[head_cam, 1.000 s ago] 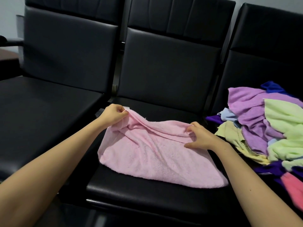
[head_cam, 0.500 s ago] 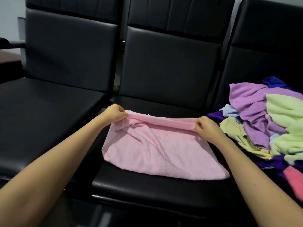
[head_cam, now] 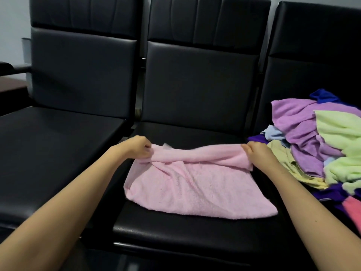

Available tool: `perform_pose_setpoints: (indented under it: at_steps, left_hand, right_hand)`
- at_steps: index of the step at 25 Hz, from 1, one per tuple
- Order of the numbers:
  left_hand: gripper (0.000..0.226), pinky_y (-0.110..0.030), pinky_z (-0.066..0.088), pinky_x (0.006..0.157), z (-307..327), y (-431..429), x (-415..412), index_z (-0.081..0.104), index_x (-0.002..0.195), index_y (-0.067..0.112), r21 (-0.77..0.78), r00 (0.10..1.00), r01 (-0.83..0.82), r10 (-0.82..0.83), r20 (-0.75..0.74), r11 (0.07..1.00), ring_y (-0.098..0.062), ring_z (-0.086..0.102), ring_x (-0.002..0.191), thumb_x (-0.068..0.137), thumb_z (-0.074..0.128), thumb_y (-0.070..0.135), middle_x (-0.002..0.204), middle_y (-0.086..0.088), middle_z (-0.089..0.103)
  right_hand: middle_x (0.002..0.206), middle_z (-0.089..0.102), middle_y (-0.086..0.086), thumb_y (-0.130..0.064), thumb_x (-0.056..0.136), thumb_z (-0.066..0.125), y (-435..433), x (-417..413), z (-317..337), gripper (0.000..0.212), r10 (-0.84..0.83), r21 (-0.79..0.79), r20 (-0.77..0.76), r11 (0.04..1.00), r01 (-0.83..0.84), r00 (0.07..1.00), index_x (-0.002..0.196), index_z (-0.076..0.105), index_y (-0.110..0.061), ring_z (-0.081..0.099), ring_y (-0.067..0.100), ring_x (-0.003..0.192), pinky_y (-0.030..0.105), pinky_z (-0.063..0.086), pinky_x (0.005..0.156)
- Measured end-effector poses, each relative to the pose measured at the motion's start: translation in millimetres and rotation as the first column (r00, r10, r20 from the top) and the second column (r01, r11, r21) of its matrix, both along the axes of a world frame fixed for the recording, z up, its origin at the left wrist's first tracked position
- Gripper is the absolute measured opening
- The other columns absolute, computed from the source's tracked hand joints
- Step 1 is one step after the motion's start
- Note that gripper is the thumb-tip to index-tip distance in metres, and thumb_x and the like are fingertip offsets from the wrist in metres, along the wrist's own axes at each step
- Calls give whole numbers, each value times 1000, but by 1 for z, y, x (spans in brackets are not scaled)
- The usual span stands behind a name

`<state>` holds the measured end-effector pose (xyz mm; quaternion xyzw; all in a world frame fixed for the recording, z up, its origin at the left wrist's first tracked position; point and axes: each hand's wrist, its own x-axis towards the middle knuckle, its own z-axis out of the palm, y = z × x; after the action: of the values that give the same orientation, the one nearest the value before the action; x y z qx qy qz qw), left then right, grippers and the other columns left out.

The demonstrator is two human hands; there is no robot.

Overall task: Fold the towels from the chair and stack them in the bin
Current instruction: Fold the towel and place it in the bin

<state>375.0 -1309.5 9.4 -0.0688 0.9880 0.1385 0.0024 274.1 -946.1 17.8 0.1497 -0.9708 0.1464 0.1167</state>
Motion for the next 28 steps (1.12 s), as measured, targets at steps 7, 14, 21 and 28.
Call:
perform_pose_setpoints:
  at_steps: [7, 14, 21, 28]
  left_hand:
    - [22, -33, 44, 77, 5, 11, -14, 61, 95, 0, 243, 948, 55, 26, -318, 968, -24, 56, 91, 88, 47, 16, 99, -9, 61]
    - [24, -34, 43, 79, -42, 21, -42, 58, 107, 8, 223, 930, -241, 290, -226, 945, -33, 55, 104, 87, 46, 9, 108, -12, 63]
    - [31, -35, 41, 87, -34, 24, -46, 61, 112, 10, -104, 965, -222, 203, -163, 970, -31, 43, 112, 87, 43, 7, 118, -12, 53]
    - [15, -28, 47, 68, 53, 10, -21, 75, 91, 17, 283, 869, -308, 390, -306, 908, -24, 64, 86, 80, 68, 12, 88, -3, 69]
  right_hand:
    - [86, 55, 0, -38, 87, 63, 23, 10, -16, 28, 153, 26, 359, 985, -173, 921, 87, 57, -11, 51, 15, 78, 30, 36, 67]
    - [68, 55, 14, -20, 92, 52, 22, 1, -17, 33, 148, -40, 184, 989, -143, 972, 67, 52, 2, 52, 27, 69, 39, 41, 65]
    - [94, 64, 6, -16, 93, 52, 17, 1, -10, 32, 93, -129, 59, 988, -85, 994, 124, 54, -23, 59, 28, 93, 38, 47, 79]
    - [103, 69, 7, -31, 91, 56, 6, 15, 42, 21, -213, -173, -90, 965, 195, 973, 100, 72, -22, 60, 32, 99, 32, 43, 73]
